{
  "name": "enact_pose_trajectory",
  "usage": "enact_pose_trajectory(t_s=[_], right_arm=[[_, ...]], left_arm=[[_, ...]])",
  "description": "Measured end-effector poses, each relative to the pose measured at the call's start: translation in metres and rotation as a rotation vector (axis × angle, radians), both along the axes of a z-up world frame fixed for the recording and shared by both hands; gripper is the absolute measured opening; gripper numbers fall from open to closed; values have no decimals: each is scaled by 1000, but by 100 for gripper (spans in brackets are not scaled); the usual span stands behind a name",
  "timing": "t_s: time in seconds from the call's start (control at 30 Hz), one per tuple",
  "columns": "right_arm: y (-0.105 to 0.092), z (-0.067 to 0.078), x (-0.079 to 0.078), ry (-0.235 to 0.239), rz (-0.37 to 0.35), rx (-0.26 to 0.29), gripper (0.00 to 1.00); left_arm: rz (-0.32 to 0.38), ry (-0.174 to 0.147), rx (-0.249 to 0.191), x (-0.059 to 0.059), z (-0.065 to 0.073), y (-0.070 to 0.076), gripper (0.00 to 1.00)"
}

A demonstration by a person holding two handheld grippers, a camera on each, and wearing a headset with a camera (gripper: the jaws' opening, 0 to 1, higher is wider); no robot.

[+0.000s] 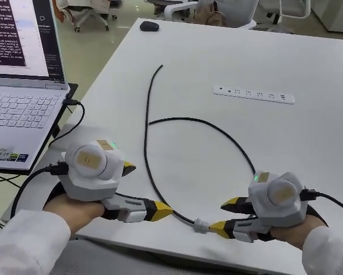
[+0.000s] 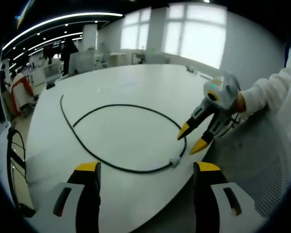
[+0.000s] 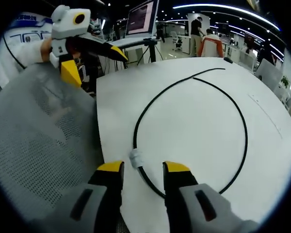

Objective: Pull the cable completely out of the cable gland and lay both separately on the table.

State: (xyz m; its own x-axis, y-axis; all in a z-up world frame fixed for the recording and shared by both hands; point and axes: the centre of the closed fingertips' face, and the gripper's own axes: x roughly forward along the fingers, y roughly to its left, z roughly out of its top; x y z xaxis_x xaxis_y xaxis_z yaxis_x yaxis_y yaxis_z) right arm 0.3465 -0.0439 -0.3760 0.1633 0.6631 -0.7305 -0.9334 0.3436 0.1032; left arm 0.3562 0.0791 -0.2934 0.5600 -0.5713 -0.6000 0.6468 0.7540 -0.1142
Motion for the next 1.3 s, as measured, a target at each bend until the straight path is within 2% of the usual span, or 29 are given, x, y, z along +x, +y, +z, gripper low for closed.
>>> enact_pose_trajectory(t_s=[0.17,0.47,0.6,0.7,0.93,1.07,1.3], right_arm=[[7,-11,-2,6,37,-18,24],[16,-24,-6,-12,94,-36,21],[16,-30,-5,-26,109,-56,16],[16,-32,-5,-18,106,-51,15],[16,-41,-7,-37,144,-71,14],[17,-41,-6,-62,164,-76,14],[15,-35,-3,-41,132,-64,13]], left_arm=[[-2,7,4,-1,-2,1,78],[-2,11,7,0,-3,2,77],[-4,11,8,0,-4,1,77],[-3,14,8,0,-4,1,77],[-6,16,12,-1,-5,1,77],[-12,19,13,-2,-5,0,76],[-34,29,23,-5,-9,-3,75]])
